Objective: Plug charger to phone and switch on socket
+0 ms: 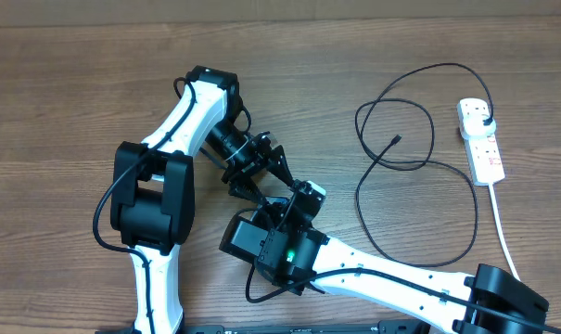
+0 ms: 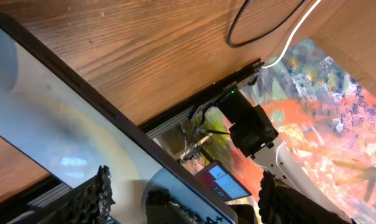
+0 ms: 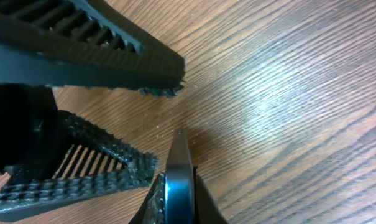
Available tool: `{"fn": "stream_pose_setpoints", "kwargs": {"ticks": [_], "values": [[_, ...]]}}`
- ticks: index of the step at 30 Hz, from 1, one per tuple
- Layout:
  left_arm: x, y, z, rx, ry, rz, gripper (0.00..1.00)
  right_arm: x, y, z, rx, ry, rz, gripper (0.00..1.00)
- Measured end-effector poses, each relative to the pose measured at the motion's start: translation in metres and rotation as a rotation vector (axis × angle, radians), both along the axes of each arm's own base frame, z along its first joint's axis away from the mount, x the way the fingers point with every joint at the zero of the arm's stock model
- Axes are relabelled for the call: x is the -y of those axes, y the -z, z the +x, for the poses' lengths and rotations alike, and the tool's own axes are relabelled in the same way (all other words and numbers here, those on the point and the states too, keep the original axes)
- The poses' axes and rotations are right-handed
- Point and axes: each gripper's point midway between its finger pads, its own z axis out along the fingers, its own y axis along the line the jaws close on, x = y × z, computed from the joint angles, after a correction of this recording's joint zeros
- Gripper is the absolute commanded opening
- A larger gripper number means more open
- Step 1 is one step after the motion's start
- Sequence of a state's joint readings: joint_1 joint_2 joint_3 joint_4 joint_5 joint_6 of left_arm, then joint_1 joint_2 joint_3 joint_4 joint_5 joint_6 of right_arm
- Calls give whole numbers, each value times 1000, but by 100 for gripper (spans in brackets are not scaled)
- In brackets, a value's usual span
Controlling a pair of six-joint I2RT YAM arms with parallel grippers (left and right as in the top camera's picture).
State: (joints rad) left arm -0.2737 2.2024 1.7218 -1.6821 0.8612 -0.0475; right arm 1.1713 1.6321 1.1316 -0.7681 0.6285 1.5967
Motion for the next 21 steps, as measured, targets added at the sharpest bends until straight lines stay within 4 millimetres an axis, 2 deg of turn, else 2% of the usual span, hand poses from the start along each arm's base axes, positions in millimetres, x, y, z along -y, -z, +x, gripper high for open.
{"fn": "stream_pose_setpoints", "kwargs": {"ticks": [6,12,14,16,21], "values": [[0,1,1,6,0,-1,86,7,2,-2,-11,1,-36,4],[-5,0,7,30,-4,3,89,41,-4,-4,0,29,-173,4],[-10,-6,18,57,-22,-2,88,54,-12,1,7,55,-178,4],[-17,-15,37,123,-52,-18,89,65,-28,7,26,92,-143,4],[-47,-50,87,314,-151,-48,89,103,-87,21,118,200,19,4]]}}
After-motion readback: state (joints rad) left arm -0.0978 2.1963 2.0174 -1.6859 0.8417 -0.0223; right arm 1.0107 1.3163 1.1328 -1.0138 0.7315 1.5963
